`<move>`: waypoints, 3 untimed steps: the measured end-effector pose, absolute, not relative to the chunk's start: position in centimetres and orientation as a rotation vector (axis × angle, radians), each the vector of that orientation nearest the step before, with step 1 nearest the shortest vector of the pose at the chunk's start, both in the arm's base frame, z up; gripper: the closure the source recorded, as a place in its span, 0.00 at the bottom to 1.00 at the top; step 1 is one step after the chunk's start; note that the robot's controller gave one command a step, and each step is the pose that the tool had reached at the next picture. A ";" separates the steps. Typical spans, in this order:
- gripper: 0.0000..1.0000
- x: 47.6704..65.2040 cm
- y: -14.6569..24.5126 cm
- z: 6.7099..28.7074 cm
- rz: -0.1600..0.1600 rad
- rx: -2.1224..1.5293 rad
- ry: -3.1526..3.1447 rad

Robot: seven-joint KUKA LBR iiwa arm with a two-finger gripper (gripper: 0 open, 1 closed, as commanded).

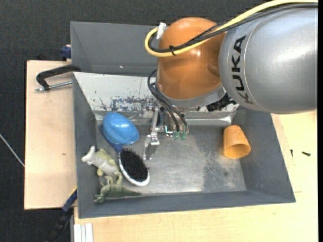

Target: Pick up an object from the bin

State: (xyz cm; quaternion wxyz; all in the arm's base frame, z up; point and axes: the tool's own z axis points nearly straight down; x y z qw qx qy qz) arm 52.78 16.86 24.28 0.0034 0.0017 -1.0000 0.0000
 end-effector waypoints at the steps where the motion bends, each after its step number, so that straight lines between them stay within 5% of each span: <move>1: 0.00 57.8 20.4 7.4 -0.003 -0.351 -3.126; 2: 0.00 57.4 19.7 10.2 -0.006 -0.610 -3.087; 3: 0.00 57.7 19.9 10.1 -0.002 -0.955 -2.995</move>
Offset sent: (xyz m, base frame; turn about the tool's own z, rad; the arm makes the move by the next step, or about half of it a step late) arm 0.0470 0.0341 -0.1728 0.2276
